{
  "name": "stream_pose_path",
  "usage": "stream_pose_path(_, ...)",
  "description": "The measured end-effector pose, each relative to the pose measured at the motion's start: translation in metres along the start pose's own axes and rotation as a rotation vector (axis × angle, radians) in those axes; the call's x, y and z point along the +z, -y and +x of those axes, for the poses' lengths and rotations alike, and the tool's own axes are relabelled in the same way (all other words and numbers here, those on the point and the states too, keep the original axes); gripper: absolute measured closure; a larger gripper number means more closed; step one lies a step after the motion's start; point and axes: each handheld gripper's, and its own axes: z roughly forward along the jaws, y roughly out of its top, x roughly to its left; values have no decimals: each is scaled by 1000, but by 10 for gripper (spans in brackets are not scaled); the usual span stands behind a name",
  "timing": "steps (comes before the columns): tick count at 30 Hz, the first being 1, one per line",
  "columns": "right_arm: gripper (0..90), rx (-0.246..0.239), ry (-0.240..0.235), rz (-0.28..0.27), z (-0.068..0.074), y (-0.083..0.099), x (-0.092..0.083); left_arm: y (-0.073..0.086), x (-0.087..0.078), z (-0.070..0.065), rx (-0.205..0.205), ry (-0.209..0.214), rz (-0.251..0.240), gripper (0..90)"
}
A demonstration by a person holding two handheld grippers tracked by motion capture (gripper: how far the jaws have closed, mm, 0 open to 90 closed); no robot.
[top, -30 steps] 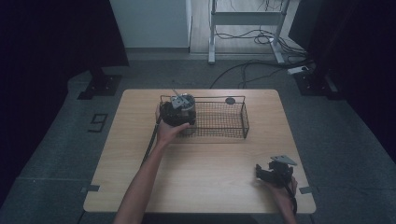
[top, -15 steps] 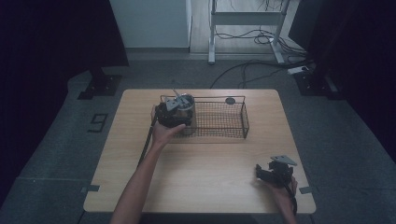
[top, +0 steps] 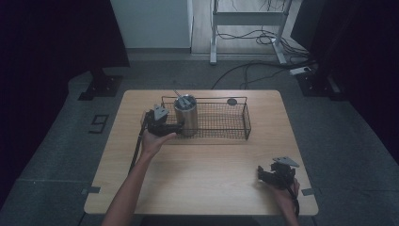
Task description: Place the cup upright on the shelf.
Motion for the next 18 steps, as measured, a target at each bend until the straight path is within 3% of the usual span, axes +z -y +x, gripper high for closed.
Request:
stream_pose_path(11,131,1,0,-1,0,0,0,32,-37,-9,29,60,51,11)
stream_pose_path(18,131,1,0,-1,0,0,0,57,-56,-15,19,102,83,18)
